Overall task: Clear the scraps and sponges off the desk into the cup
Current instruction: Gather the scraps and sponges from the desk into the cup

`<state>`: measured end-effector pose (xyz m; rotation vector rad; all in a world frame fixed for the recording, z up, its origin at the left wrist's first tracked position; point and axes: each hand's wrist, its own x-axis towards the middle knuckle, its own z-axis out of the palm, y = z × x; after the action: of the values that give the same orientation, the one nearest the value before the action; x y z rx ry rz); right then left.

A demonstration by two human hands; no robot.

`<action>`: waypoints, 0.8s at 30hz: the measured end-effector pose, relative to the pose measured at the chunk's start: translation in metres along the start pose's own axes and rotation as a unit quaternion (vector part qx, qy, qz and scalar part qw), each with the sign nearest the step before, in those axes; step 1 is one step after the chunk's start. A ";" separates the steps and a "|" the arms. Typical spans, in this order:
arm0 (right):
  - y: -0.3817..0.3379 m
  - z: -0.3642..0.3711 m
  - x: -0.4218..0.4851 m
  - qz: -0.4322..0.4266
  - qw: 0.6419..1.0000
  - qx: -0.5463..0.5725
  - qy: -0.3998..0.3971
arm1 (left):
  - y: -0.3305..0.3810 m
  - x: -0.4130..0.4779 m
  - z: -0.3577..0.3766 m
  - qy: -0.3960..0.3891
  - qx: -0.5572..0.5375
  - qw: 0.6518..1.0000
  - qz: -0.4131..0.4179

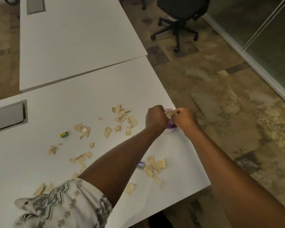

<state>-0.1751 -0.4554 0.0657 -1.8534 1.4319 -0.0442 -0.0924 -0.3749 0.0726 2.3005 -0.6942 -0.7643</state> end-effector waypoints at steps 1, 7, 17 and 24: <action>0.001 0.000 0.001 -0.002 1.000 -0.004 -0.006 | 0.002 0.001 0.001 -0.007 0.012 1.000 0.001; 0.003 -0.003 0.000 -0.003 0.999 0.034 -0.038 | 0.009 0.004 0.005 -0.029 0.070 0.997 0.019; 0.007 -0.014 0.000 -0.022 0.999 0.032 -0.031 | 0.012 0.007 0.007 -0.035 0.103 0.992 0.065; 0.006 -0.024 -0.017 -0.055 0.997 0.056 -0.003 | 0.004 0.002 0.003 -0.007 0.060 0.994 0.094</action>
<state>-0.1969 -0.4547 0.0860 -1.8360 1.2961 -0.1701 -0.0945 -0.3802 0.0727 2.2970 -0.9703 -0.6667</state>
